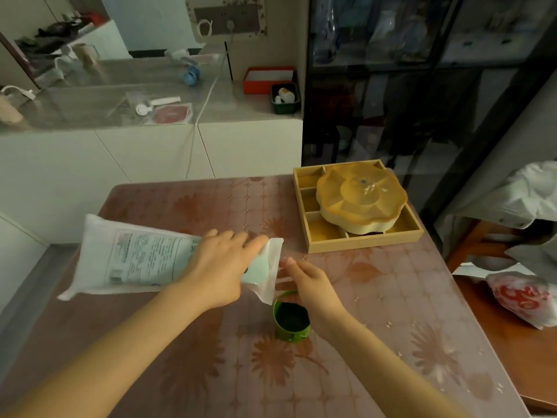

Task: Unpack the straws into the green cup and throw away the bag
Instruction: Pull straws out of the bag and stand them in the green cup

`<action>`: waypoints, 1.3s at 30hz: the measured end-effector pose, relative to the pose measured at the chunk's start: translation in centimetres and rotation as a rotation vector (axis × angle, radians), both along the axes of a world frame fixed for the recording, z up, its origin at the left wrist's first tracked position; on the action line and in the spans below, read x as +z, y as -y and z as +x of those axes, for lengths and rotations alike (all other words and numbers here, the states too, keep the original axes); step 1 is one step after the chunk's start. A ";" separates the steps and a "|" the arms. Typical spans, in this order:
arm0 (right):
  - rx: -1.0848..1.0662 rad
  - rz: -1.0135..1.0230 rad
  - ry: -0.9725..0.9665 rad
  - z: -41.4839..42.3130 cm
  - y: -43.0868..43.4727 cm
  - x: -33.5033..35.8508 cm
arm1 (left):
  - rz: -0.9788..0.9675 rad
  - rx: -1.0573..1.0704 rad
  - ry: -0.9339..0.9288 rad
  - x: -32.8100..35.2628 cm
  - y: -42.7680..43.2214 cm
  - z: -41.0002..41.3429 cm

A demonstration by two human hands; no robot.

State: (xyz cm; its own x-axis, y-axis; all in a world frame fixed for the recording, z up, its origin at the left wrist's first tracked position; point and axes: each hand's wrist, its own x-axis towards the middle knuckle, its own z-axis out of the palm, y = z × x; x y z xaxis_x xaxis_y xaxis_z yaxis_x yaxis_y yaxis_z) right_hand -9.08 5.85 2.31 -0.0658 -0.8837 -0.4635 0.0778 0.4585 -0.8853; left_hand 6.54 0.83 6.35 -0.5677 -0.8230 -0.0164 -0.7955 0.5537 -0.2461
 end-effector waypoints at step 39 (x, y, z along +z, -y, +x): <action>-0.038 0.377 0.889 0.8 2.8 -2.7 | 0.129 -0.084 0.552 5.8 0.8 -2.6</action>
State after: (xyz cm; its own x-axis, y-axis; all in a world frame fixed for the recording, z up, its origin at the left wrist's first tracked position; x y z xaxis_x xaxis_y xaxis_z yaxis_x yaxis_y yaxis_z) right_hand -8.27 3.05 -0.38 0.4204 -0.6713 -0.6103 0.6690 0.6838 -0.2913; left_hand 3.94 0.08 12.16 -0.5099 -0.7472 -0.4261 -0.5201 0.6624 -0.5392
